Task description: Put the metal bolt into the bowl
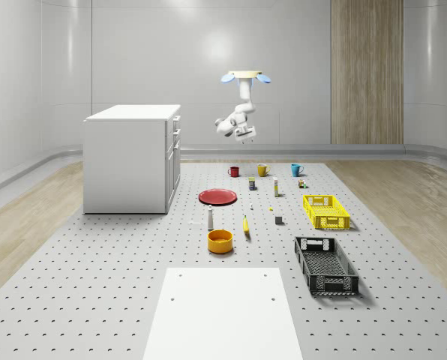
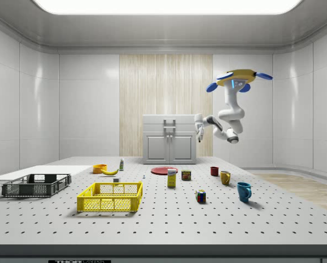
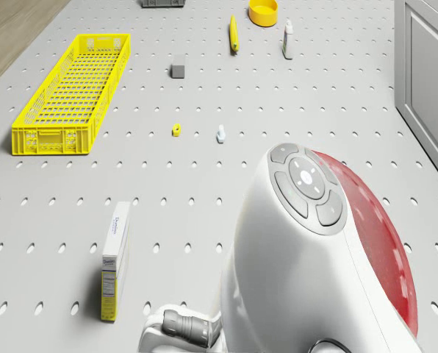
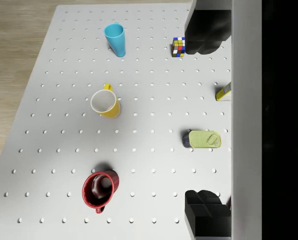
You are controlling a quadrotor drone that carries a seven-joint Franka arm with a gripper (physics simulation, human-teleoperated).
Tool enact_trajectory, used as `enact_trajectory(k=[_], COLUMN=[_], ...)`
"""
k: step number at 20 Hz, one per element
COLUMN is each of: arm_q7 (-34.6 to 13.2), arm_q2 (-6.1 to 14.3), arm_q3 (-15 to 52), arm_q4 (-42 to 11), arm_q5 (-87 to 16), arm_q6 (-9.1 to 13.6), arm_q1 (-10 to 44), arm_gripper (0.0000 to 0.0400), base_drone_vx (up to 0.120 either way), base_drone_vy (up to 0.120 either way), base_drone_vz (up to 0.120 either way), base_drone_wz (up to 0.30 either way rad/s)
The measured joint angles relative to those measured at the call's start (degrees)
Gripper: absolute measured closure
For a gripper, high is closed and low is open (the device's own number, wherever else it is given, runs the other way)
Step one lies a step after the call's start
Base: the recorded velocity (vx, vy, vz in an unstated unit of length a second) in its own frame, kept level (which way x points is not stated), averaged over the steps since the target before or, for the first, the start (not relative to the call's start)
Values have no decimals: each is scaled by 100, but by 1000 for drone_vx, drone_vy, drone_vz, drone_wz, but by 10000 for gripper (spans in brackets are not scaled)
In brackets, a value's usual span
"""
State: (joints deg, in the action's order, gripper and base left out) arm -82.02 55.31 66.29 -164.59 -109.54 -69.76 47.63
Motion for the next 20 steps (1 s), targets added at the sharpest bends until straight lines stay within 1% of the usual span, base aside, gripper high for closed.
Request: enact_trajectory(k=[2,3,6,8,10,12,20], arm_q7=[-213,-299,-496,-590,-663,-721,-874], arm_q2=[115,168,310,394,471,544,810], arm_q3=[158,222,365,435,490,535,664], arm_q4=[-63,-83,-118,-128,-132,-134,-123], arm_q5=[-191,-256,-369,-400,-409,-403,-312], arm_q6=[138,189,278,298,297,279,123], arm_q1=[326,457,754,890,994,1073,1263], arm_gripper=[0,0,0,0,0,0,0], base_drone_vx=[120,120,120,120,120,120,120], base_drone_vy=[-100,0,0,-100,-120,-20,0], base_drone_vz=[-120,-80,0,0,0,0,-120], base_drone_wz=[0,0,0,0,0,0,0])
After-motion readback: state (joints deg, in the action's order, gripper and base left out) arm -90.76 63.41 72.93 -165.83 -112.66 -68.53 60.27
